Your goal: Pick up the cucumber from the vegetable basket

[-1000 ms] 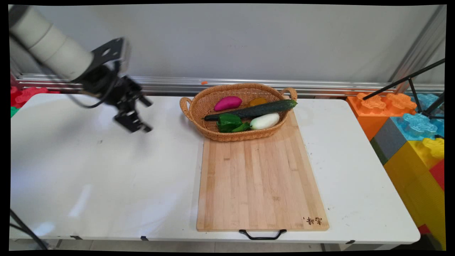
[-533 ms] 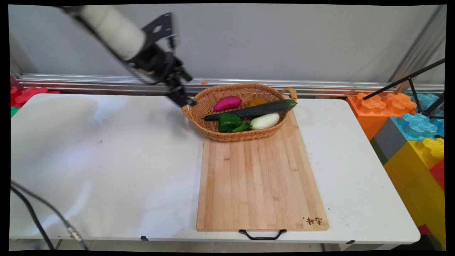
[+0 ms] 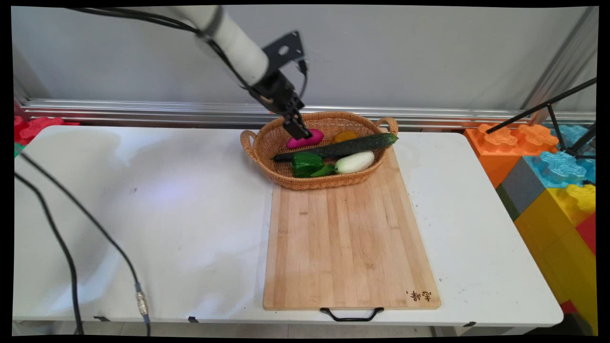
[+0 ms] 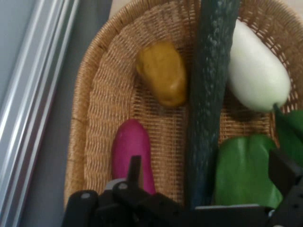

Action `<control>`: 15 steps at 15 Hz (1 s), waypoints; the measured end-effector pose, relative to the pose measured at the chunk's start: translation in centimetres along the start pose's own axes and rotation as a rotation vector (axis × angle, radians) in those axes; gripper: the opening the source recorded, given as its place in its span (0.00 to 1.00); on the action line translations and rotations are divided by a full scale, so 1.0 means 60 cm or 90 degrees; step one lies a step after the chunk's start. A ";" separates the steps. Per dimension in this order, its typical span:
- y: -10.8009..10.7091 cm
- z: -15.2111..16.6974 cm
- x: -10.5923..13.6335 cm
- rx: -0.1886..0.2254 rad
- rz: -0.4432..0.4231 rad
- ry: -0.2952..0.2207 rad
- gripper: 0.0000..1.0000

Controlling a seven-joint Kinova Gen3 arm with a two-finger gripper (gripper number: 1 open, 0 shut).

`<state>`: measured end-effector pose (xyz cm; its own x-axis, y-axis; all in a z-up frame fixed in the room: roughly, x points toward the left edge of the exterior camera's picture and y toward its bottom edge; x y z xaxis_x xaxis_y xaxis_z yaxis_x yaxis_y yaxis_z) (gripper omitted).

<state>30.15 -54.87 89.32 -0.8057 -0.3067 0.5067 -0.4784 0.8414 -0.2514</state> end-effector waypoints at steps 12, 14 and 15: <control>-0.014 0.192 0.026 -0.046 0.004 -0.012 1.00; -0.014 0.203 0.028 -0.049 0.009 -0.012 1.00; -0.013 0.207 0.028 -0.051 0.013 -0.013 0.00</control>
<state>24.82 -61.59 80.13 -0.8223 -0.2969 0.4854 -0.4329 0.8801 -0.1950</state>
